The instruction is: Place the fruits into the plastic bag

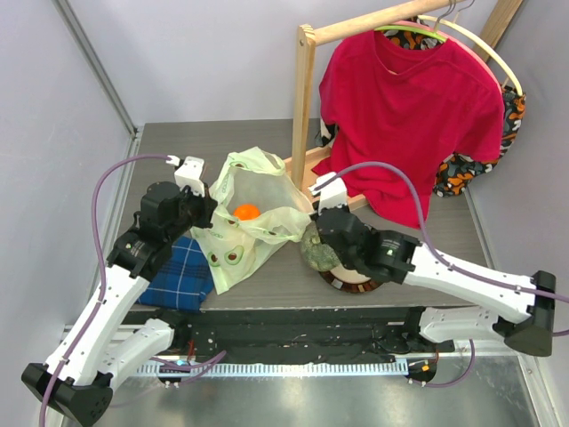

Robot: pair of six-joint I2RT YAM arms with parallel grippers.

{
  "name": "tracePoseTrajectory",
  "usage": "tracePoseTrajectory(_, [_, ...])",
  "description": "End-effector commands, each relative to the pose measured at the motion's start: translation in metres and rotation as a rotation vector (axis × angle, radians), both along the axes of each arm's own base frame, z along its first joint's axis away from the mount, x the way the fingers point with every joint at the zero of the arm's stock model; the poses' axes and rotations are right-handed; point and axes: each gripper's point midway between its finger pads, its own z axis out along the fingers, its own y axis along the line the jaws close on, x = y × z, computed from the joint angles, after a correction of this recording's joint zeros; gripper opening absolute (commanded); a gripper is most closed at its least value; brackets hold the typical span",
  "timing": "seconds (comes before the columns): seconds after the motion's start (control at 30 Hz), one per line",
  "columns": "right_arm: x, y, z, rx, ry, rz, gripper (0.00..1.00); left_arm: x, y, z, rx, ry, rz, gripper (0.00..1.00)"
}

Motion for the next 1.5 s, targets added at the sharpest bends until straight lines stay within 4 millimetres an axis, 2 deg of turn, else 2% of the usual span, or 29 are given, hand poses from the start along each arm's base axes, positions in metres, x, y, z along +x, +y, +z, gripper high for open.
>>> tracePoseTrajectory(0.0, [0.001,-0.02,0.069,0.187,-0.125,-0.078,0.01,0.003,-0.001,0.014,-0.026,-0.047,0.002,0.0])
tracePoseTrajectory(0.2, [0.001,-0.041,0.095,0.23,-0.197,-0.128,0.01,0.003,-0.001,0.014,-0.026,-0.05,0.004,0.0])
tracePoseTrajectory(0.3, [0.001,-0.04,0.105,0.26,-0.224,-0.116,0.01,0.003,-0.001,0.014,-0.025,-0.047,0.003,0.0])
tracePoseTrajectory(0.4, [0.003,-0.031,0.114,0.278,-0.247,-0.084,0.01,0.003,-0.001,0.013,-0.025,-0.045,0.002,0.0])
tracePoseTrajectory(0.53, [0.006,-0.014,0.135,0.323,-0.293,-0.026,0.01,0.003,-0.001,0.013,-0.025,-0.045,0.002,0.0])
tracePoseTrajectory(0.77, [0.022,0.035,0.169,0.375,-0.37,0.126,0.01,0.002,-0.002,0.014,-0.029,-0.047,-0.002,0.0])
tracePoseTrajectory(0.8, [0.026,0.049,0.165,0.373,-0.361,0.169,0.01,0.003,-0.002,0.014,-0.028,-0.045,-0.002,0.0])
tracePoseTrajectory(0.87, [0.038,0.058,0.171,0.404,-0.376,0.184,0.01,0.002,-0.002,0.015,-0.03,-0.05,-0.001,0.0])
tracePoseTrajectory(0.9, [0.044,0.072,0.161,0.391,-0.358,0.22,0.01,0.002,-0.001,0.015,-0.03,-0.051,0.001,0.0])
tracePoseTrajectory(0.97, [0.059,0.078,0.166,0.408,-0.375,0.224,0.01,0.002,-0.002,0.014,-0.03,-0.048,-0.004,0.0])
tracePoseTrajectory(1.0, [0.067,0.089,0.154,0.389,-0.357,0.237,0.01,0.002,-0.003,0.014,-0.032,-0.047,-0.006,0.0])
tracePoseTrajectory(1.07, [0.079,0.097,0.159,0.403,-0.37,0.26,0.01,0.002,-0.003,0.015,-0.034,-0.05,-0.006,0.0])
tracePoseTrajectory(1.13, [0.091,0.111,0.15,0.394,-0.364,0.276,0.01,0.002,-0.003,0.015,-0.033,-0.048,-0.006,0.0])
tracePoseTrajectory(1.2, [0.098,0.119,0.156,0.402,-0.38,0.288,0.01,0.002,-0.002,0.015,-0.033,-0.048,-0.004,0.0])
tracePoseTrajectory(1.23, [0.105,0.128,0.149,0.398,-0.373,0.296,0.01,0.002,-0.003,0.015,-0.033,-0.048,-0.006,0.0])
tracePoseTrajectory(1.27, [0.104,0.135,0.154,0.415,-0.376,0.321,0.01,0.002,-0.003,0.014,-0.032,-0.047,-0.006,0.0])
tracePoseTrajectory(1.33, [0.104,0.148,0.15,0.454,-0.349,0.353,0.01,0.002,-0.003,0.015,-0.031,-0.049,-0.005,0.0])
tracePoseTrajectory(1.37, [0.102,0.16,0.14,0.471,-0.316,0.393,0.01,0.003,-0.003,0.014,-0.03,-0.046,-0.005,0.0])
tracePoseTrajectory(1.43, [0.095,0.171,0.132,0.53,-0.269,0.418,0.01,0.003,-0.002,0.014,-0.03,-0.048,-0.002,0.0])
tracePoseTrajectory(1.47, [0.093,0.174,0.118,0.532,-0.237,0.425,0.01,0.003,-0.002,0.015,-0.028,-0.05,-0.001,0.0])
